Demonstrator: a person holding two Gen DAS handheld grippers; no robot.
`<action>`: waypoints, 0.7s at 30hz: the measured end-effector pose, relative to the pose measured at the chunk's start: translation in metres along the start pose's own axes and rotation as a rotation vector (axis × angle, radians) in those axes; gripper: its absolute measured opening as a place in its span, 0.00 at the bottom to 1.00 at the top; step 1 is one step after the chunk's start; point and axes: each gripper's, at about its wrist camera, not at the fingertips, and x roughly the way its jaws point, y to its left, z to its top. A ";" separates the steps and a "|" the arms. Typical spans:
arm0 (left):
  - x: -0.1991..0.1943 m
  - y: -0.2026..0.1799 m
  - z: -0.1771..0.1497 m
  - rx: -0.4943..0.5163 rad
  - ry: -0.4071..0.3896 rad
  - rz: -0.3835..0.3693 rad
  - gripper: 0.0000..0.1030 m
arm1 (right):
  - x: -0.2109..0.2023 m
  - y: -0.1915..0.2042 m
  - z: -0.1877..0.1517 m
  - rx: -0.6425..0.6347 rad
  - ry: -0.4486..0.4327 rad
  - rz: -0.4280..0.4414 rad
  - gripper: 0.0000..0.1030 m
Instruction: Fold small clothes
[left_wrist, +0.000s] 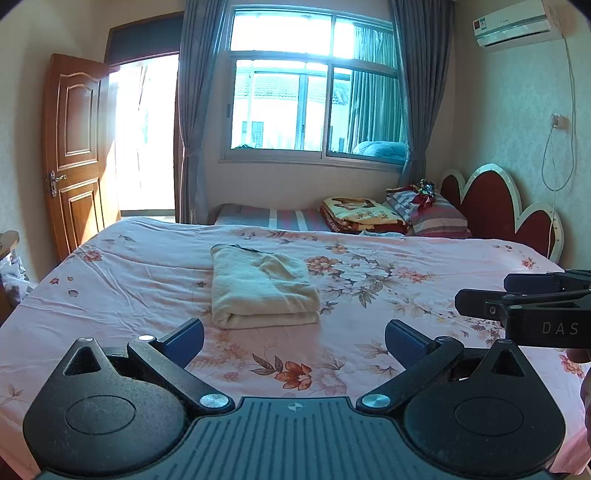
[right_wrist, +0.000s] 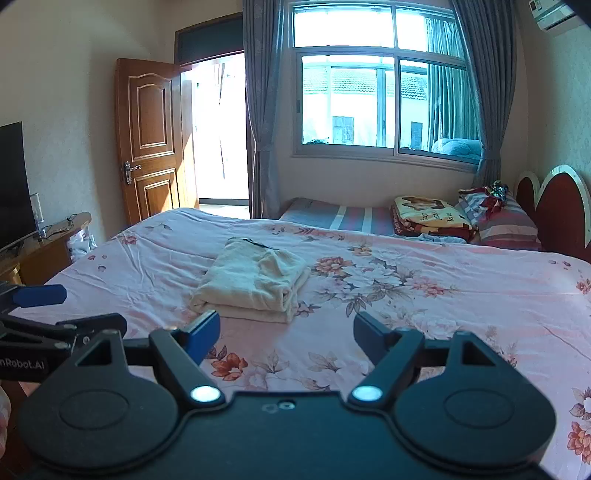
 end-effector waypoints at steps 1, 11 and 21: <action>0.000 0.000 0.000 0.002 -0.001 0.000 1.00 | -0.002 0.002 -0.001 -0.013 -0.007 -0.009 0.76; -0.005 -0.004 0.001 0.012 -0.011 -0.005 1.00 | -0.004 -0.002 -0.003 0.006 -0.002 -0.015 0.76; -0.006 -0.008 0.003 0.025 -0.013 -0.002 1.00 | -0.006 -0.006 -0.004 0.020 -0.002 -0.023 0.77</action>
